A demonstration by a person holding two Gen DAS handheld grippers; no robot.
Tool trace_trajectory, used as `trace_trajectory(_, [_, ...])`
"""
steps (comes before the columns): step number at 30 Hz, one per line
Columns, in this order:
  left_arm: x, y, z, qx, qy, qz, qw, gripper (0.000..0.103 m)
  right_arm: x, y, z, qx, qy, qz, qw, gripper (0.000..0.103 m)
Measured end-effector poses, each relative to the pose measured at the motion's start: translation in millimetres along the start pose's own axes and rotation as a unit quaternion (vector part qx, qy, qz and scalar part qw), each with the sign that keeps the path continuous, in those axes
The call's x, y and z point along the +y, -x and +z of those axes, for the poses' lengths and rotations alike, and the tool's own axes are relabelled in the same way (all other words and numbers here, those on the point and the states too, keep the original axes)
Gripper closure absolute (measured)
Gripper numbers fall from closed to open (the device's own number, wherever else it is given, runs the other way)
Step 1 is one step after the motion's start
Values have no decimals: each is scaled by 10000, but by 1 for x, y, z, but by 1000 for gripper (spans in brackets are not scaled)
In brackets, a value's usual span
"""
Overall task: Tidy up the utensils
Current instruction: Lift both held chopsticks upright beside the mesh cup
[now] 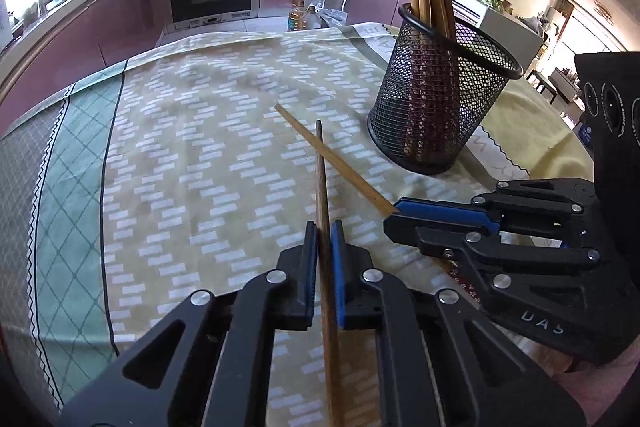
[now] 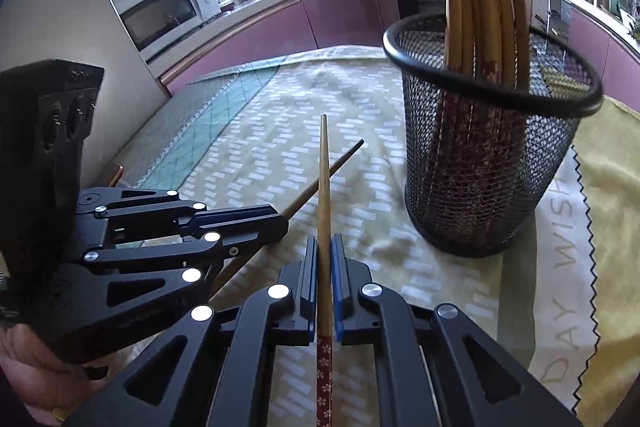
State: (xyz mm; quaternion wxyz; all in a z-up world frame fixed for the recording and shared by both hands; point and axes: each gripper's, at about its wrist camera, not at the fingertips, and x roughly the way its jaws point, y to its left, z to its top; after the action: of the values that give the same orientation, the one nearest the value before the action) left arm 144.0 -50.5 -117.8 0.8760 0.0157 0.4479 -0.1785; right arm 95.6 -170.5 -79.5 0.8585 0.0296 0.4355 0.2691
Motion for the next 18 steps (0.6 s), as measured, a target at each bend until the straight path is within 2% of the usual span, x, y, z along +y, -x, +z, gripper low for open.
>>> trace_trajectory(18, [2, 58, 9, -604, 131, -307, 9976, 96, 11, 56, 9, -725, 156, 227, 9970, 97])
